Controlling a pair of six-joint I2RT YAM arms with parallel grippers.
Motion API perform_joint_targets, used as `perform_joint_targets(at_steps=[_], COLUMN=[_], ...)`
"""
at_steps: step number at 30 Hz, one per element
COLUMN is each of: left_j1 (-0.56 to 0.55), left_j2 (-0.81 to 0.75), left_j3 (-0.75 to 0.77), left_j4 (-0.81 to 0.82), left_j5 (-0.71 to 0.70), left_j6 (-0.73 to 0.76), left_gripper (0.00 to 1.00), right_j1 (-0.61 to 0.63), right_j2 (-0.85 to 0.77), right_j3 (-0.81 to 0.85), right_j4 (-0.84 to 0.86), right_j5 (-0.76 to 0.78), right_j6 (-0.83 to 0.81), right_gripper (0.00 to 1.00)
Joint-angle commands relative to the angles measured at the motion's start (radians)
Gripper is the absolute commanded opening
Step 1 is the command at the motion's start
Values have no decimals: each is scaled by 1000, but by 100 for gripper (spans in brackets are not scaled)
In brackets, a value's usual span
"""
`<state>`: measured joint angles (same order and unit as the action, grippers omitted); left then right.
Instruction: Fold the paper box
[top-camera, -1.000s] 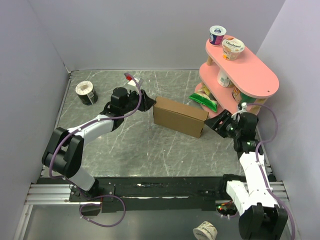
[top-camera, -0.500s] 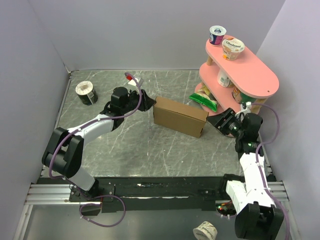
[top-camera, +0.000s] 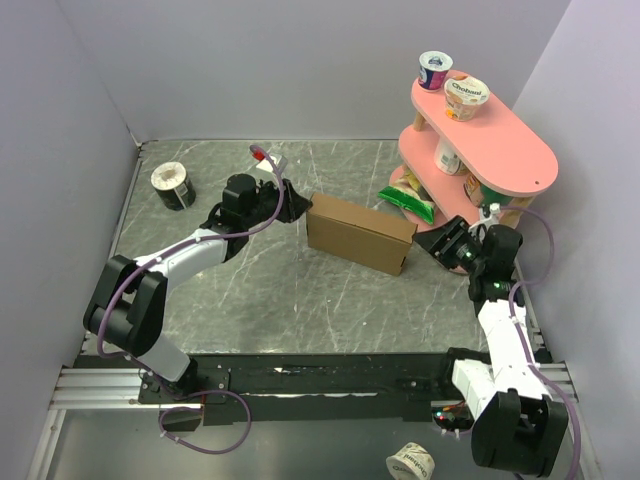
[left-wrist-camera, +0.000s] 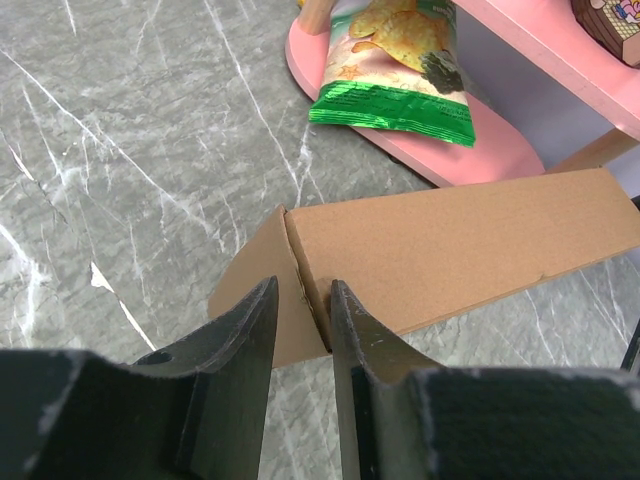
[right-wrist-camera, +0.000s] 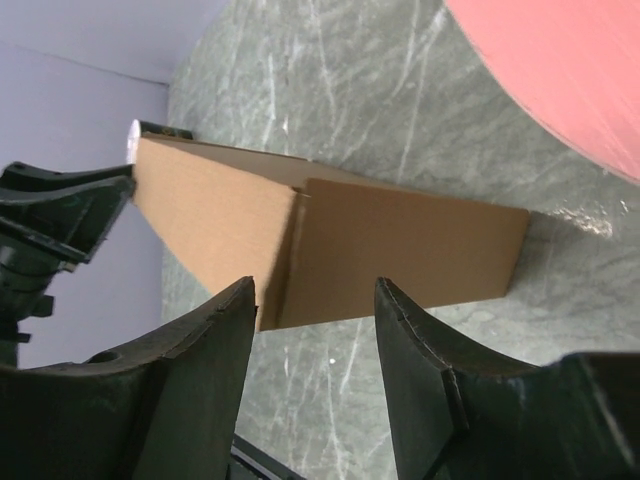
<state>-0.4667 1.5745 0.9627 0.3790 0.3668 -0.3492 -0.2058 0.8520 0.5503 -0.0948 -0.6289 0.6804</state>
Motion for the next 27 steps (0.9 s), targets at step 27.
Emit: perform_joint_targets(at_steps=[27], left_j1=[-30], left_j2=[91], left_j3=[-108], left_j4=[-356], left_j5=[-39], left_j6=[65], left_gripper=[31], right_j1=[9], right_j2=[96], right_j3=[-10], right_j4=[-194], right_j5=[184], right_j6=[-256], right_gripper=[36])
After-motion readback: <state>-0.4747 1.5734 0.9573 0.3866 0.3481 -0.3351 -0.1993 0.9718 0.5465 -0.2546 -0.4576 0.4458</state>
